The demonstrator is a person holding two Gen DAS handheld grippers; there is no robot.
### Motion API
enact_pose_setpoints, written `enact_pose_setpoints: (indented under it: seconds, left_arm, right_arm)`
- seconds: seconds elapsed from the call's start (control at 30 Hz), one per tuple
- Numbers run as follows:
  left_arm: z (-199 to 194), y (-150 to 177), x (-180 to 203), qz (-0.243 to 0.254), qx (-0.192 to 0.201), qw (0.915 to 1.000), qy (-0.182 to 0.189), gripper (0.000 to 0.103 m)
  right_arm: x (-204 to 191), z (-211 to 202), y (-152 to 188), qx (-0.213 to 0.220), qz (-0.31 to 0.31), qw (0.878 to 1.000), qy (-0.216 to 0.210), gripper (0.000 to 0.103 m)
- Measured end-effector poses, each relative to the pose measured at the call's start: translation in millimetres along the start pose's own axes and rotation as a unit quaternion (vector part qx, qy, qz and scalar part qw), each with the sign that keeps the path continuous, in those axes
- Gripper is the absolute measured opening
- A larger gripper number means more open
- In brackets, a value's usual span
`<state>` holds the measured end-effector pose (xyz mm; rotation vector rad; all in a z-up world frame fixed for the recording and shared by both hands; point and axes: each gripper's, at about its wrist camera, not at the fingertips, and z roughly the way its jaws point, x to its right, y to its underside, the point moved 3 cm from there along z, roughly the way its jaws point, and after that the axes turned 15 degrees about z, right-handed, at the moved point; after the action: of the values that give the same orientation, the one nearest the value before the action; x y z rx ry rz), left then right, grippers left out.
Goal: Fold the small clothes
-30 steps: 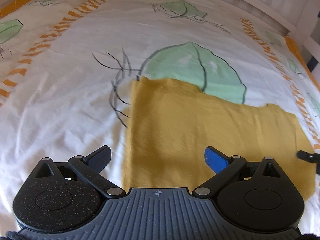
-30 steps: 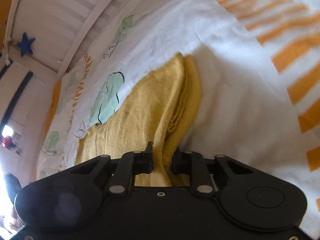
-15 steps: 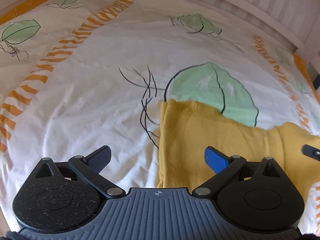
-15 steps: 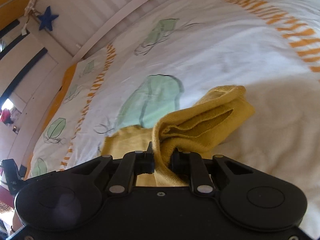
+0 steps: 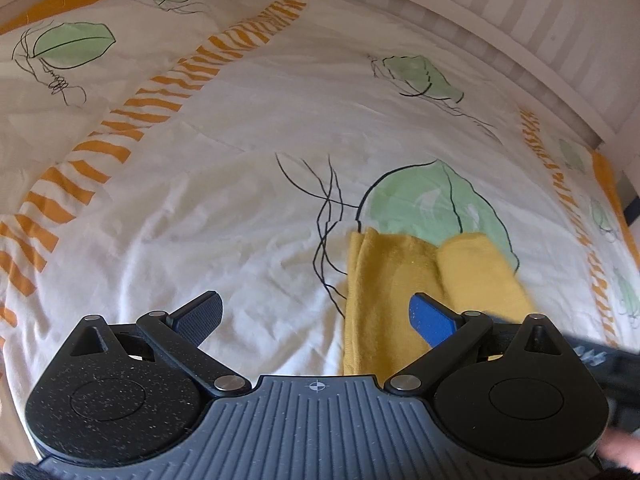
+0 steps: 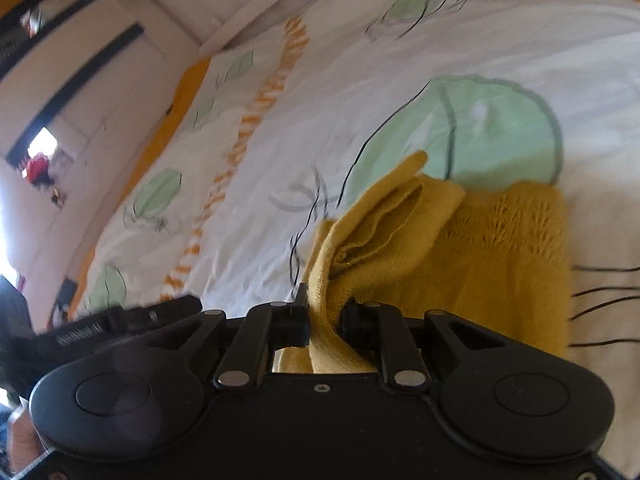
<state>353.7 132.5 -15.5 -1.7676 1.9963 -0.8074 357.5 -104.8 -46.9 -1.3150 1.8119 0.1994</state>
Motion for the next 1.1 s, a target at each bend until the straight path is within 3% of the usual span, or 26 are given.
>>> enact_pose_setpoints:
  seconds: [0.13,0.2,0.37,0.63,0.87,1.1]
  left_arm:
    - [1,1,-1,0.0,-0.004,1.0,0.004,0.101]
    - [1,1,0,0.003,-0.006,1.0,0.005,0.101]
    - [1,2,0,0.002,-0.007,1.0,0.003,0.101]
    - [5,3,0,0.005,-0.014,0.9999,0.001,0.101]
    - [9,5,5,0.017,-0.02,0.9997,0.002,0.101]
    - [14,8,18,0.044,-0.03,0.9986,0.004,0.101]
  right_arm:
    - [-9,25,15,-0.013,-0.041,0.998,0.039,0.024]
    - [-12,33,22,-0.018,-0.061,0.997,0.052,0.031]
    - [-19,35,29,-0.03,-0.065,0.997,0.014,0.05]
    - [-21,0,20,-0.005,-0.059,0.997,-0.045,0.054]
    - [4,-21,13,0.027,-0.053,0.998,-0.011,0.056]
    - [15,-6,49,-0.018,-0.088,0.996,0.004,0.056]
